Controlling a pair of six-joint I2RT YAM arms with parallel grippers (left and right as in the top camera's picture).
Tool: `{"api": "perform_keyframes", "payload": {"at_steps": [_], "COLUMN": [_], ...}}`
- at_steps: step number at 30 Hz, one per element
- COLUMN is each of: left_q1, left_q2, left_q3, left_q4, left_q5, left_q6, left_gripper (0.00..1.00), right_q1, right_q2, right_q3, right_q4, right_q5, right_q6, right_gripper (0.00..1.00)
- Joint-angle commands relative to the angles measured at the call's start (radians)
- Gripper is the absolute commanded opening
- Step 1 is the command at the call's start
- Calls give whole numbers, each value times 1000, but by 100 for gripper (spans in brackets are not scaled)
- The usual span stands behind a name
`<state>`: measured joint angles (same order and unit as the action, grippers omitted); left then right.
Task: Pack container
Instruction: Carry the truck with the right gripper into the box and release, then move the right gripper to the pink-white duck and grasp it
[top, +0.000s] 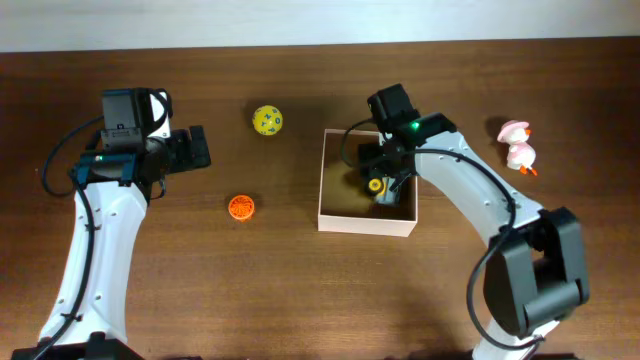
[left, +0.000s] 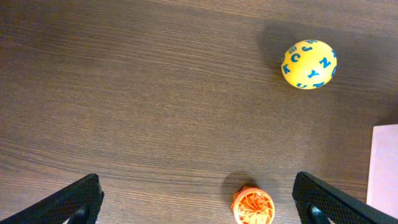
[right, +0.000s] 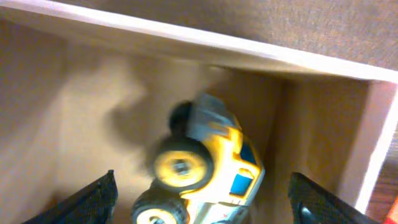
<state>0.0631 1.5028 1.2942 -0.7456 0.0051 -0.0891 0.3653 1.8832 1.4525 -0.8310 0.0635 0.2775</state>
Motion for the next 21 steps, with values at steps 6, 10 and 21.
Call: {"api": "perform_keyframes", "payload": {"at_steps": [6, 10, 21], "left_q1": [3, 3, 3], "left_q2": [6, 6, 6], "left_q3": [19, 19, 19], "left_q4": [0, 0, 0], "left_q5": [14, 14, 14], "left_q6": [16, 16, 16], "left_gripper": [99, 99, 99], "right_q1": [-70, -255, -630], "right_q2": [-229, -276, -48], "right_q3": [262, 282, 178], "right_q4": [-216, -244, -85], "right_q5": [119, 146, 26], "right_q6": [-54, -130, -314], "right_gripper": [87, 91, 97]}}
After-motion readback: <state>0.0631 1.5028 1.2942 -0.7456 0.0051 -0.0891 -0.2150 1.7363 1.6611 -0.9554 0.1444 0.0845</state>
